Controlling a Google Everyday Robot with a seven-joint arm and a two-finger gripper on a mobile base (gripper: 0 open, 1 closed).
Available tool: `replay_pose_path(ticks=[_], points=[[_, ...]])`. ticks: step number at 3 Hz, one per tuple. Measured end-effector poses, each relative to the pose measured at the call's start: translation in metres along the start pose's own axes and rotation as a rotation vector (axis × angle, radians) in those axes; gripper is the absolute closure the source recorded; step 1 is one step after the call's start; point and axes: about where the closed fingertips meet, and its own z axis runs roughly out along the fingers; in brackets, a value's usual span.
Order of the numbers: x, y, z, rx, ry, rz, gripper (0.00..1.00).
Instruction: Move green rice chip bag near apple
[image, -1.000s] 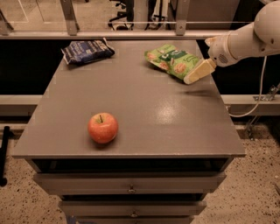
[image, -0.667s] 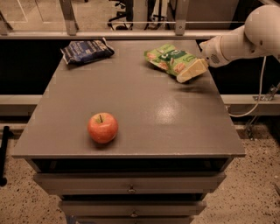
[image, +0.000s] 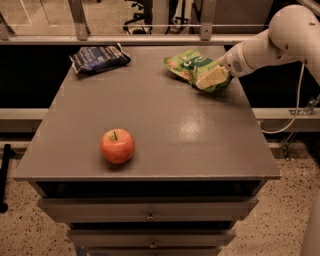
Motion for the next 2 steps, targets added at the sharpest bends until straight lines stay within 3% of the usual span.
replay_pose_path(ticks=[1,2], points=[[-0.004,0.012,-0.003,-0.030,0.010,-0.006,0.63],[-0.025,0.045,-0.024,-0.100,-0.009,-0.085,0.95]])
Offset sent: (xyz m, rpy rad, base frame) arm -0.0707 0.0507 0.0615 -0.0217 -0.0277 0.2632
